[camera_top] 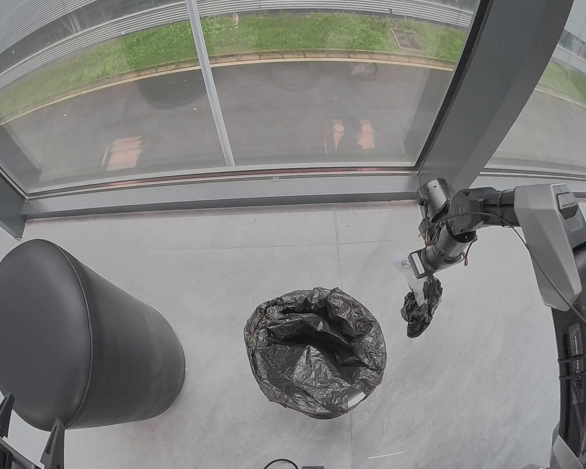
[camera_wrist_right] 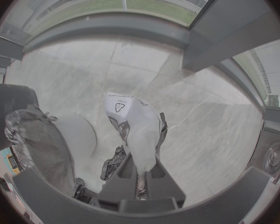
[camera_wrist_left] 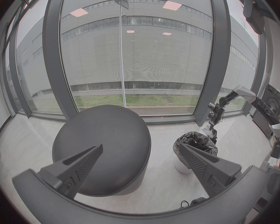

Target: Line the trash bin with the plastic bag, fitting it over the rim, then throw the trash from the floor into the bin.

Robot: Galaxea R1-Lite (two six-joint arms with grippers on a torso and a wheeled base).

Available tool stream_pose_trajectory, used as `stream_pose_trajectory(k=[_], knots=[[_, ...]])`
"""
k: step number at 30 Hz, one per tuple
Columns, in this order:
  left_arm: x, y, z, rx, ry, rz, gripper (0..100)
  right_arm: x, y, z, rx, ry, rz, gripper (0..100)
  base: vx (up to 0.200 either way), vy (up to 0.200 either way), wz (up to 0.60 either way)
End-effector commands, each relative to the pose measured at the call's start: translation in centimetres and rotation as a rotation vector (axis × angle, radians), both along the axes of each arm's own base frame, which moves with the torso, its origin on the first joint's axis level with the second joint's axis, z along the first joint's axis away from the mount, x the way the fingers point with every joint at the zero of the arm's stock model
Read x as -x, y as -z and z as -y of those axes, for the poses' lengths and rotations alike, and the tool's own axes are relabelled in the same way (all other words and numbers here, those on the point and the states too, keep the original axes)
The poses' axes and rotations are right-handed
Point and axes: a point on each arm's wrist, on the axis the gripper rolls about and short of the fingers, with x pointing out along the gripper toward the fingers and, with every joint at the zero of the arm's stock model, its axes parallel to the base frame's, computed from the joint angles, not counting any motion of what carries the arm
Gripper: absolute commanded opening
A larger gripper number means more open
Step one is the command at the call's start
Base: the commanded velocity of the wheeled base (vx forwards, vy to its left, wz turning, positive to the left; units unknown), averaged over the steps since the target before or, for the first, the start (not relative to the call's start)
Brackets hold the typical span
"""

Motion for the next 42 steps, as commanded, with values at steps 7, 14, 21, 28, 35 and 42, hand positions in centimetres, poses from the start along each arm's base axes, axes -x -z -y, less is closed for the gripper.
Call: stream_pose_trajectory(k=[7,14,21,28,35,42], knots=[[0.0,0.5,0.0,0.001,0.000,0.000,100,4.8,-11.7,-0.1,-0.061,-0.011,0.201,0,0.000,0.000,0.00],[0.0,0.5,0.0,0.001,0.000,0.000,100,8.9,-15.3,-2.8,-0.106,-0.070,0.258,0,0.000,0.000,0.00],[0.0,0.5,0.0,0.001,0.000,0.000,100,12.5,-17.4,-5.7,-0.131,-0.126,0.295,0,0.000,0.000,0.00],[0.0,0.5,0.0,0.001,0.000,0.000,100,15.3,-19.1,-8.3,-0.127,-0.183,0.352,0,0.000,0.000,0.00],[0.0,0.5,0.0,0.001,0.000,0.000,100,17.9,-19.1,-11.3,-0.147,-0.268,0.342,0,0.000,0.000,0.00],[0.0,0.5,0.0,0.001,0.000,0.000,100,18.8,-16.8,-15.4,-0.141,-0.358,0.296,0,0.000,0.000,0.00]])
